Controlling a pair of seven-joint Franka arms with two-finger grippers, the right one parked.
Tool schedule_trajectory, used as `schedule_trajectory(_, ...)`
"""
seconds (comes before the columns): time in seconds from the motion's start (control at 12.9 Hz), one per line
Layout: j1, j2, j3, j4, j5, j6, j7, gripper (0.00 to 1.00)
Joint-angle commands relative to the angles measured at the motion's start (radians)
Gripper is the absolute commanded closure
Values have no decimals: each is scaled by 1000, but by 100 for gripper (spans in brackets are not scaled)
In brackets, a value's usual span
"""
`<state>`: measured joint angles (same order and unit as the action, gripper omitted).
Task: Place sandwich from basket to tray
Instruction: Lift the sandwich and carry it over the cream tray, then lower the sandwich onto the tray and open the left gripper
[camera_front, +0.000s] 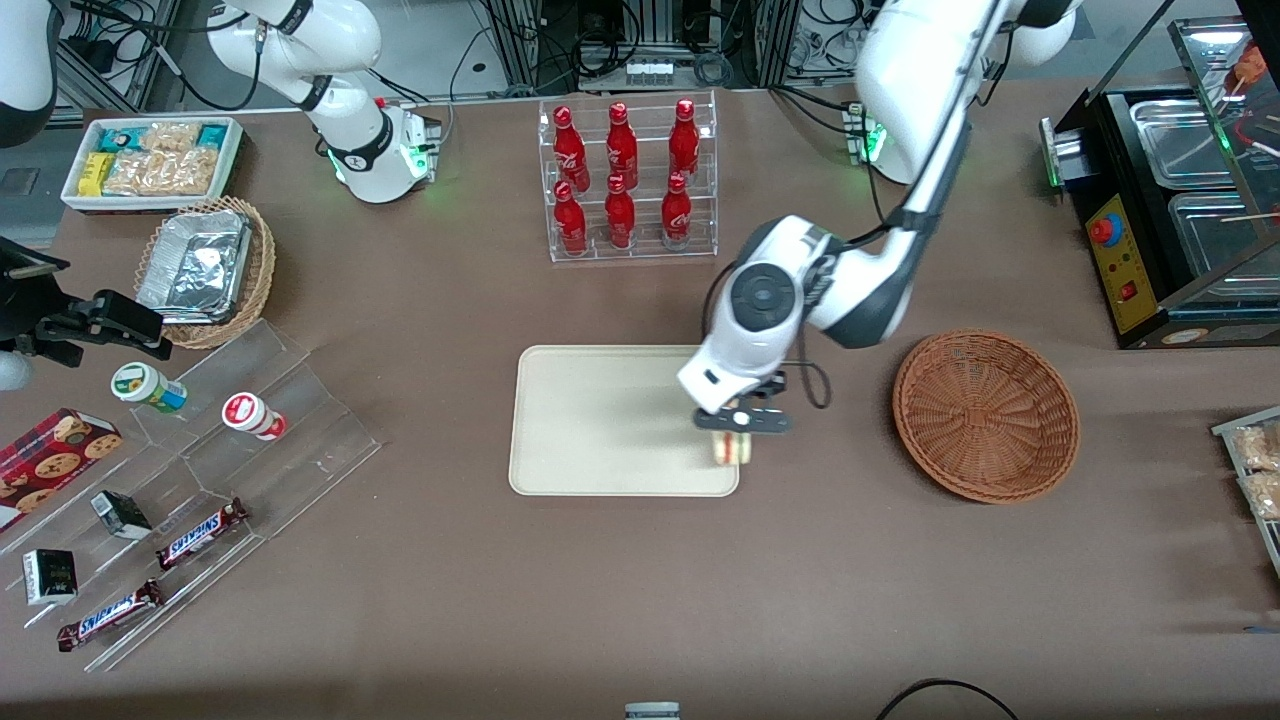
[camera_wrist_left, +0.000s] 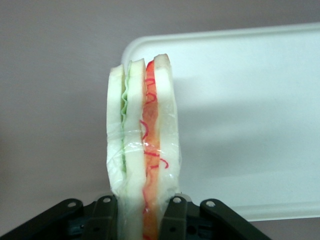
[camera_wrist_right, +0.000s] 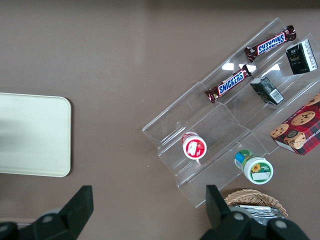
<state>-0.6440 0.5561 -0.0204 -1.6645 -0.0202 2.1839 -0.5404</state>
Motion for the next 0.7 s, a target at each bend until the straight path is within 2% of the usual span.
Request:
schedule_trajectory(0.0,-28,50,13,42,0,48,-6,74)
schedule_trajectory(0.16,-60,86,13,43,-3,62,-9,73)
schedule_trajectory(0.62,-63,128,13,43,-9,125,-7,71)
